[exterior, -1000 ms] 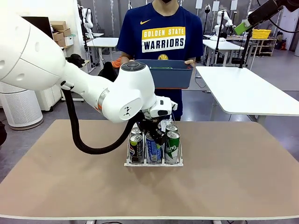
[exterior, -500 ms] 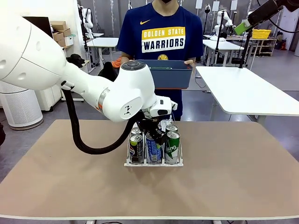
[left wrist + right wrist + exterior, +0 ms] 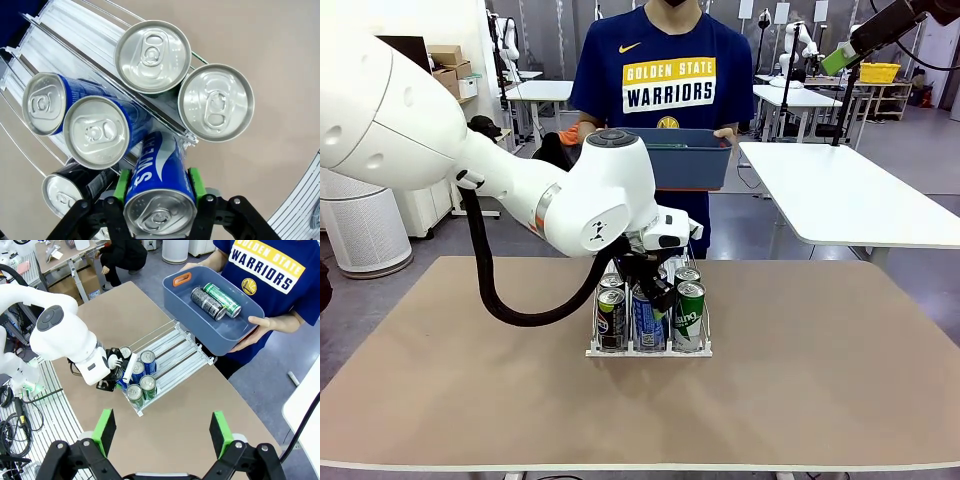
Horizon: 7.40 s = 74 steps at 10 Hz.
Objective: Fill the beverage cans into the dispenser.
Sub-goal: Place the picked Ionic drink in the line of the Automatic Can Dispenser with the same cans, then pick up the Sprite handed by the human.
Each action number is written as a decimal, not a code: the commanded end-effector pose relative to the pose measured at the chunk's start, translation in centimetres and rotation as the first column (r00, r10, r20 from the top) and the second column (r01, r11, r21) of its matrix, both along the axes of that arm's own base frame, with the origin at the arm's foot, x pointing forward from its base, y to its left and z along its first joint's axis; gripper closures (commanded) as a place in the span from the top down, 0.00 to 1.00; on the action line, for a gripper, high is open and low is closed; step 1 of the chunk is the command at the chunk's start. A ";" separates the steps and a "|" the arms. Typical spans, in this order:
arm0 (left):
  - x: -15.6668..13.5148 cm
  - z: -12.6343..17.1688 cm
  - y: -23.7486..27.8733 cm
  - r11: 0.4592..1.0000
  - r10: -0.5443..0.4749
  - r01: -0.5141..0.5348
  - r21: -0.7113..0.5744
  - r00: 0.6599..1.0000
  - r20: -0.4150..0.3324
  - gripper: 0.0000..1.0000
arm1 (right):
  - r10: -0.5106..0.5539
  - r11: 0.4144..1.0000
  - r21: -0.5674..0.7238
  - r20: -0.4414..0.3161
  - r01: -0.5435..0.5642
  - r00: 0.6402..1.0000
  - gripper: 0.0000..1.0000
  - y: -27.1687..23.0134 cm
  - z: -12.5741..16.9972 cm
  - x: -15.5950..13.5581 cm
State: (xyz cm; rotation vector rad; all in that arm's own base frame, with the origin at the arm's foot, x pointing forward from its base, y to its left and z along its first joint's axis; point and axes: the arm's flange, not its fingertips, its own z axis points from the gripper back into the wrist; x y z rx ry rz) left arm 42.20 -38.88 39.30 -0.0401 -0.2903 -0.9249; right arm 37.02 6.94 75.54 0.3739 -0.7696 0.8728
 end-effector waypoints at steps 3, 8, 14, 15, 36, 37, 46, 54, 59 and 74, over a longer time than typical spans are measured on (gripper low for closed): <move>0.4 -1.3 -0.6 0.997 -0.037 0.039 0.062 0.998 -0.044 0.57 | 0.000 1.000 0.001 -0.002 0.000 1.000 1.00 0.0 -0.1 0.0; -0.3 0.4 -0.5 0.998 -0.027 0.028 0.051 1.000 -0.014 1.00 | 0.000 1.000 0.001 -0.002 0.000 1.000 1.00 0.0 -0.1 0.0; -1.0 3.3 -0.4 1.000 -0.014 0.014 0.021 0.999 0.032 1.00 | 0.000 1.000 0.001 -0.002 0.000 1.000 1.00 0.0 -0.1 0.0; -1.0 3.3 -0.4 1.000 -0.014 0.014 0.021 0.999 0.032 1.00 | 0.000 1.000 0.001 -0.002 0.000 1.000 1.00 0.0 -0.1 0.0; -3.3 25.7 19.5 0.960 -0.123 0.176 -0.219 0.965 0.233 1.00 | 0.000 1.000 0.001 -0.002 0.000 1.000 1.00 0.0 -0.1 0.0; -3.5 27.3 20.4 0.951 -0.142 0.205 -0.232 0.954 0.262 1.00 | 0.000 1.000 0.001 -0.002 0.000 1.000 1.00 0.0 -0.1 0.0; -4.1 29.5 20.6 0.956 -0.101 0.174 -0.236 0.951 0.294 1.00 | 0.000 1.000 0.001 -0.002 0.000 1.000 1.00 0.0 -0.1 0.0; -5.6 31.6 19.7 0.959 -0.098 0.187 -0.213 0.923 0.372 1.00 | 0.000 1.000 0.001 -0.002 0.000 1.000 1.00 0.0 -0.1 0.0; -5.5 32.2 19.8 0.955 -0.116 0.205 -0.214 0.923 0.367 1.00 | 0.000 1.000 0.001 -0.002 0.000 1.000 1.00 0.0 -0.1 0.0; -5.5 32.2 19.8 0.955 -0.116 0.205 -0.214 0.923 0.367 1.00 | 0.000 1.000 0.001 -0.002 0.000 1.000 1.00 0.0 -0.1 0.0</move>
